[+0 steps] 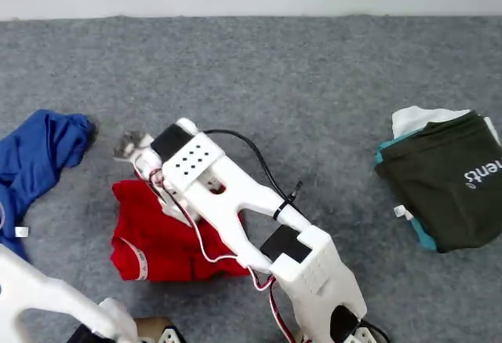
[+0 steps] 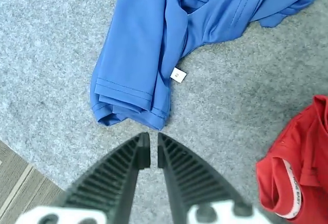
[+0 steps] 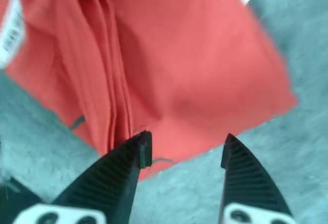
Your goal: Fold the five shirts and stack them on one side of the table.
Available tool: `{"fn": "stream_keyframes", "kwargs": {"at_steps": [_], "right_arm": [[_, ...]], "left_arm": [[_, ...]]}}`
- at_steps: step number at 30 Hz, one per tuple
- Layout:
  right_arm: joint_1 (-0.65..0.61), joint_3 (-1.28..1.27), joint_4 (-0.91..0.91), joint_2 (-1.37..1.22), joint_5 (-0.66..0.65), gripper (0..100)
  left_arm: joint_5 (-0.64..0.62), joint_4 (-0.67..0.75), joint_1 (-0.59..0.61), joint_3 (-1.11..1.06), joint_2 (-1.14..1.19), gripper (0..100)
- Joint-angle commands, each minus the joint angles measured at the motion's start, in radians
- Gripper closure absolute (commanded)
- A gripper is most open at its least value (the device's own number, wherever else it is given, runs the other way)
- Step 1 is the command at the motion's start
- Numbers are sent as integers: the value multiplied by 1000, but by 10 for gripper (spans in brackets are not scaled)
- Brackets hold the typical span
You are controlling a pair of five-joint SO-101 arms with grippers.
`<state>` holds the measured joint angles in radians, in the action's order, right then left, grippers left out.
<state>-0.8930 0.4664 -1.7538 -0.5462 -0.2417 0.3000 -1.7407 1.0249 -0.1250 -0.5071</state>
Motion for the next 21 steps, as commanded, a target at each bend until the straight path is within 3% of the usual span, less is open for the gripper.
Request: {"fn": "stream_keyframes", "kwargs": {"at_steps": [1, 14, 21], "right_arm": [[-18, -41, -33, 67, -12, 772], [-249, -72, 154, 67, -5, 772], [-303, -72, 286, 71, -3, 772]], "left_arm": [[-12, -15, 2, -4, -6, 964], [-12, -15, 2, -21, -6, 964], [-15, -15, 2, -22, -6, 964]]}}
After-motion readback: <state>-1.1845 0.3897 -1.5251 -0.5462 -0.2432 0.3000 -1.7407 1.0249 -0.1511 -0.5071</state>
